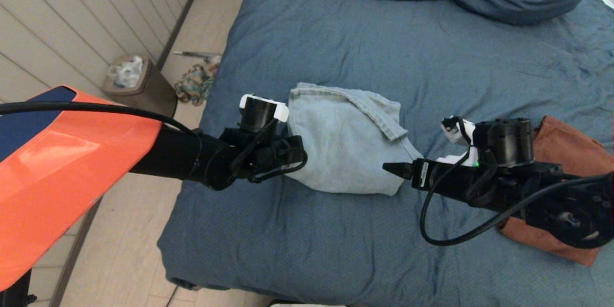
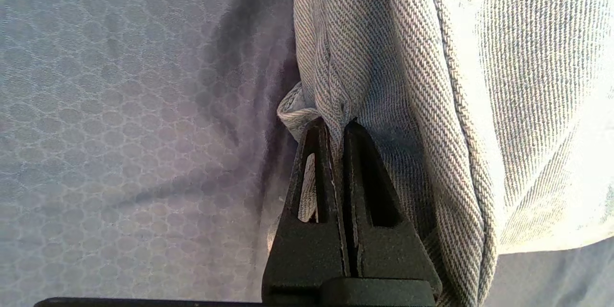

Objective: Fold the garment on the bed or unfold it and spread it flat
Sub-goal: Unford the blue shorts

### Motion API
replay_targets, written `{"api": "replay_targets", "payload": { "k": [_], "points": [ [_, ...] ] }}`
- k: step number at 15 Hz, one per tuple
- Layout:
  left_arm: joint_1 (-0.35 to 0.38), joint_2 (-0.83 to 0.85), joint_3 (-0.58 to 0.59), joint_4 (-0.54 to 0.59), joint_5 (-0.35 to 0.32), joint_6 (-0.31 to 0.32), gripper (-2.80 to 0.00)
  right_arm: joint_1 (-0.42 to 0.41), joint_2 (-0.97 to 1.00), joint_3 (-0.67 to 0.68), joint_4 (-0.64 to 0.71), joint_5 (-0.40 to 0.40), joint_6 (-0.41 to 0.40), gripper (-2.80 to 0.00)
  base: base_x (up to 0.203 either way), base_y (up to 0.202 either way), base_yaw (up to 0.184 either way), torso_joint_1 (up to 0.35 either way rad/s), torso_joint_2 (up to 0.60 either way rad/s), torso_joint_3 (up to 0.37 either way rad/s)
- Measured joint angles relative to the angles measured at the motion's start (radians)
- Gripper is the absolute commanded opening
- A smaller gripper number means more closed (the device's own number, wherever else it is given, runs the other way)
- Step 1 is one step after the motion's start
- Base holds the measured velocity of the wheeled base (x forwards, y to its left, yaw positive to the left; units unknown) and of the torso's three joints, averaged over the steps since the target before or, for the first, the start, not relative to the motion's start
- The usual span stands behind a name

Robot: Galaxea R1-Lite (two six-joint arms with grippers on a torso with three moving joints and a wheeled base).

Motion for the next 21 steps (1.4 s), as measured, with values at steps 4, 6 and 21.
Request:
{"api": "replay_targets", "payload": {
  "k": [4,6,21],
  "points": [
    [0.0,-0.006,0.004,0.0,0.0,0.0,-2.8,0.001,0.098,-0.053,-0.002,-0.002,-0.011,0.0,0.0,0.0,0.0,0.0,0.0,0.0],
    [0.0,-0.007,0.004,0.0,0.0,0.0,-2.8,0.0,0.157,-0.085,-0.005,-0.033,-0.012,0.0,0.0,0.0,0.0,0.0,0.0,0.0],
    [-0.046,0.009,0.032,0.003,0.002,0.002,-2.8,0.047,0.238,-0.132,-0.005,-0.08,0.011,-2.8,0.0,0.0,0.0,0.0,0.0,0.0]
  ]
}}
